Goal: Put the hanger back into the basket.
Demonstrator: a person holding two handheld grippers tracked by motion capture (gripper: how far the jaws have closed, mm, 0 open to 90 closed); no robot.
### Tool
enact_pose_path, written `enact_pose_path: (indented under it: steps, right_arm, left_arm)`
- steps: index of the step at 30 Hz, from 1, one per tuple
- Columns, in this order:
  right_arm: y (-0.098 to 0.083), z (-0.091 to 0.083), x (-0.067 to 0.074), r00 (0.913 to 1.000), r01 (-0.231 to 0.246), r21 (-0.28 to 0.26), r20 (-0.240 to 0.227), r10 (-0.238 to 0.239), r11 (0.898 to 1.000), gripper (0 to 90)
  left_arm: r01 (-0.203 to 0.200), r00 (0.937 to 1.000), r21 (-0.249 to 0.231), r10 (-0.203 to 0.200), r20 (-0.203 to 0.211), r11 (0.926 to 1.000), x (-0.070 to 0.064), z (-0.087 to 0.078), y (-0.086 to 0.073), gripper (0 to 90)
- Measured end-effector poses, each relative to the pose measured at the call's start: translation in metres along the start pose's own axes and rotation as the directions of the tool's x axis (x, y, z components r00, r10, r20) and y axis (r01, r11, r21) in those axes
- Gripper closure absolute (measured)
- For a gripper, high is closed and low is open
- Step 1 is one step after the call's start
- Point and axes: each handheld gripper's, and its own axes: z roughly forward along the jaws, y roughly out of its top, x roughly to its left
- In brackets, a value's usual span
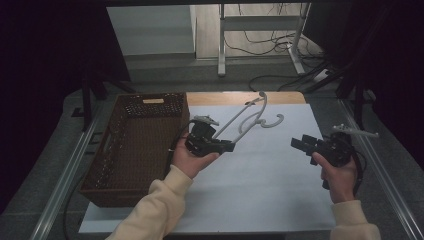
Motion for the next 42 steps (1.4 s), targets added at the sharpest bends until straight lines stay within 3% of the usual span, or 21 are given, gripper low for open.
enact_pose_path:
  steps: [10, 19, 32, 38, 42]
  right_arm:
    - [-0.012, 0.019, -0.007, 0.9971, 0.074, 0.072, -0.023, -0.073, 0.995, 31.3]
    - [-0.024, 0.026, -0.011, 0.9955, 0.094, 0.128, 0.002, -0.095, 0.987, 30.7]
    - [-0.032, 0.028, -0.013, 0.9920, 0.116, 0.172, 0.030, -0.122, 0.978, 29.4]
    - [-0.033, 0.030, -0.012, 0.9917, 0.115, 0.186, 0.034, -0.124, 0.976, 29.0]
    - [-0.034, 0.031, -0.012, 0.9914, 0.115, 0.194, 0.038, -0.125, 0.974, 28.7]
  left_arm:
    - [-0.010, 0.9992, -0.066, 0.008, -0.039, 0.9977, 0.006, -0.049, -0.008, 81.6]
    - [-0.001, 0.9977, -0.095, -0.006, -0.067, 0.9955, 0.016, -0.080, -0.019, 81.5]
    - [0.015, 0.9994, -0.160, -0.020, -0.027, 0.9871, 0.043, -0.130, -0.046, 81.5]
    - [0.019, 0.9976, -0.164, -0.030, -0.062, 0.9862, 0.057, -0.151, -0.062, 81.5]
    - [0.015, 0.9978, -0.154, -0.025, -0.061, 0.9880, 0.066, -0.160, -0.073, 81.5]
